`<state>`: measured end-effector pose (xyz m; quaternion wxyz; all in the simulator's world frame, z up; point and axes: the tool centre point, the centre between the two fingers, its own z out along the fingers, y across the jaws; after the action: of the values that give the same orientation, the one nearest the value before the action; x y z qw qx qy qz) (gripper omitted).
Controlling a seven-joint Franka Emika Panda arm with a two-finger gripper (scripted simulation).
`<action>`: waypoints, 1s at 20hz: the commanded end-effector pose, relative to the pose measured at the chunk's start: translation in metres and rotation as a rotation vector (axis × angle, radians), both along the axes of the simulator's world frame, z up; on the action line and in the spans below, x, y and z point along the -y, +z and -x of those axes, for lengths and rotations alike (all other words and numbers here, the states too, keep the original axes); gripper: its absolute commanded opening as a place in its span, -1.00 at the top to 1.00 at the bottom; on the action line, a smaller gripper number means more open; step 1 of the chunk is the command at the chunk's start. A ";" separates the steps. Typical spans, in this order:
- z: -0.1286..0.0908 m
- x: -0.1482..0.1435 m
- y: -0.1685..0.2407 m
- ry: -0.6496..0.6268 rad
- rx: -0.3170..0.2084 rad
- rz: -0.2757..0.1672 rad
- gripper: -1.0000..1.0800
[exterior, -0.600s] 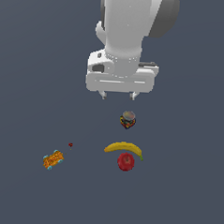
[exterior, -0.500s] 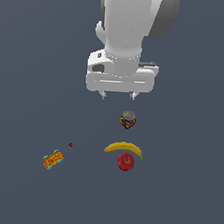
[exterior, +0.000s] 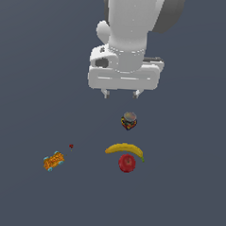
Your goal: Pick up a designated object from a clutter of objects.
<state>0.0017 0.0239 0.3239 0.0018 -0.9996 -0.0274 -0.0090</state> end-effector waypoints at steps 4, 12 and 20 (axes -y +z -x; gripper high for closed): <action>0.000 -0.001 -0.003 0.007 0.000 0.001 -0.92; 0.005 -0.010 -0.033 0.088 -0.002 0.006 -0.92; 0.023 -0.030 -0.094 0.261 -0.006 0.013 -0.92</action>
<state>-0.0161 0.0494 0.2437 -0.0031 -0.9904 -0.1381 -0.0061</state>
